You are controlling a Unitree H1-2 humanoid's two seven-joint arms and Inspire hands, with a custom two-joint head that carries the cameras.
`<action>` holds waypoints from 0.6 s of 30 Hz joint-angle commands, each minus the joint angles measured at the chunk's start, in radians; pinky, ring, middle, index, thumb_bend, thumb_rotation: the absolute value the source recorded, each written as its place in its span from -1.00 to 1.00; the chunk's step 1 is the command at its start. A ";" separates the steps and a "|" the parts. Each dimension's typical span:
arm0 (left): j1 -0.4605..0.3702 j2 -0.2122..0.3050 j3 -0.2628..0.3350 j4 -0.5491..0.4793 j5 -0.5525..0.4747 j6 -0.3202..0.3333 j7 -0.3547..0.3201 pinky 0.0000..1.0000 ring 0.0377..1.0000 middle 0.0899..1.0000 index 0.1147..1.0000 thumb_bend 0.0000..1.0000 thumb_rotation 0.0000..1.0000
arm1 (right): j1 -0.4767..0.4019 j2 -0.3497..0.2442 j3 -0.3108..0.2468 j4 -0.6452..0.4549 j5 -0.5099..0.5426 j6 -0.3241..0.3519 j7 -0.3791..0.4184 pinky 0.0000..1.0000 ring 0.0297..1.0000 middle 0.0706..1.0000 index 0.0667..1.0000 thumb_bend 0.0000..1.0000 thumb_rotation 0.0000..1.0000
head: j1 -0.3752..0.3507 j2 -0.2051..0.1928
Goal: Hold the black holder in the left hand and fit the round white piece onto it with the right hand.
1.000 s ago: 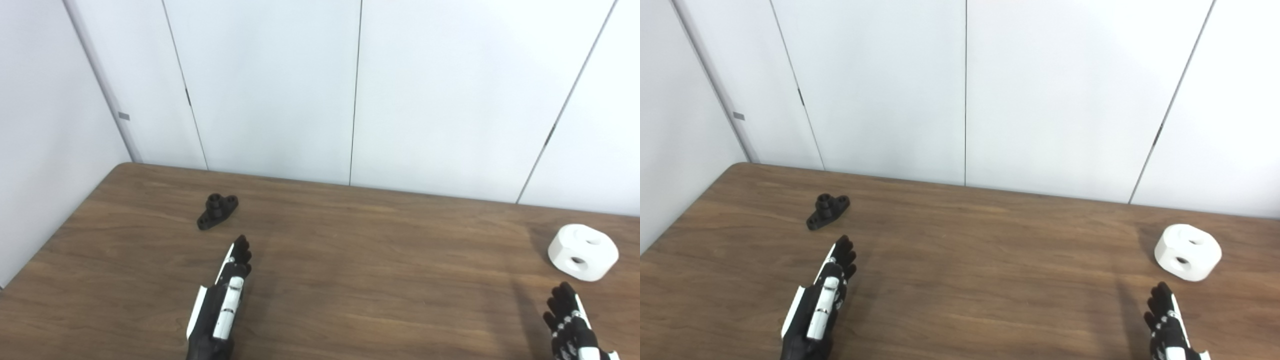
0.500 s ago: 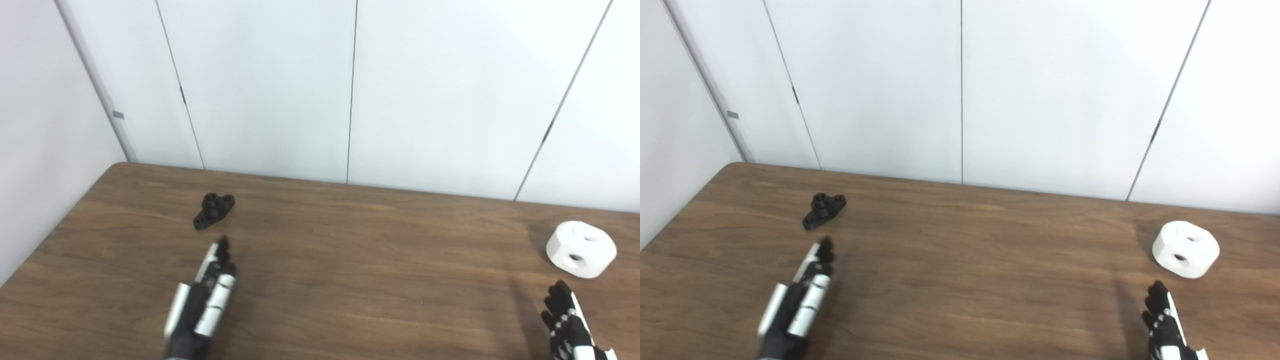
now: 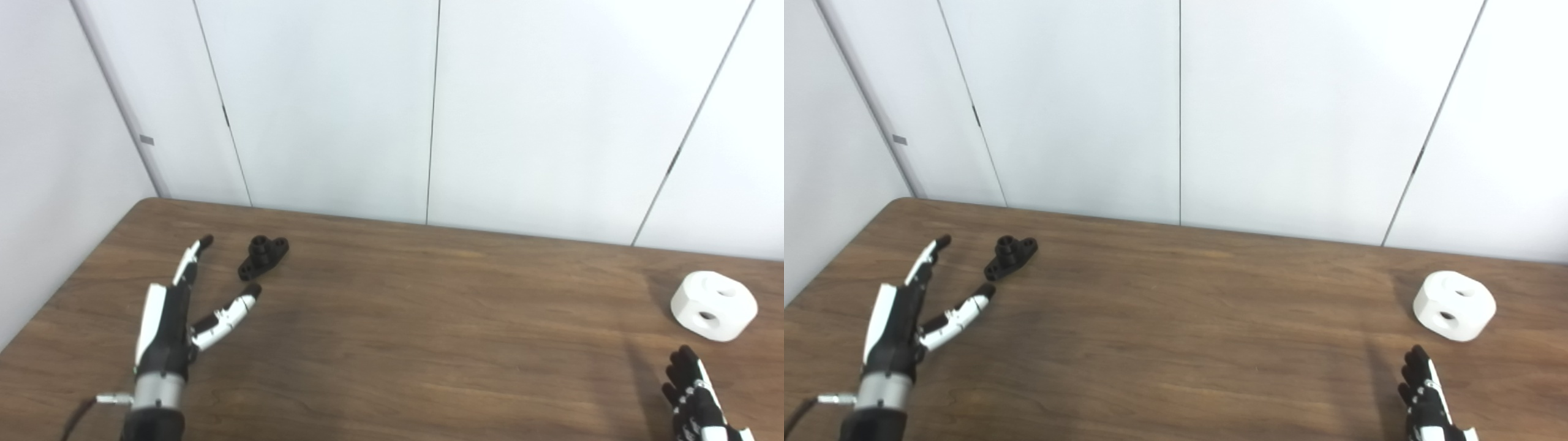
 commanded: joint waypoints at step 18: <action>-0.192 0.196 -0.182 0.381 0.415 0.011 0.104 1.00 1.00 0.92 0.62 0.81 0.00 | 0.125 0.016 0.019 0.036 0.023 -0.023 0.005 1.00 1.00 0.96 1.00 0.24 1.00 | 0.007 0.001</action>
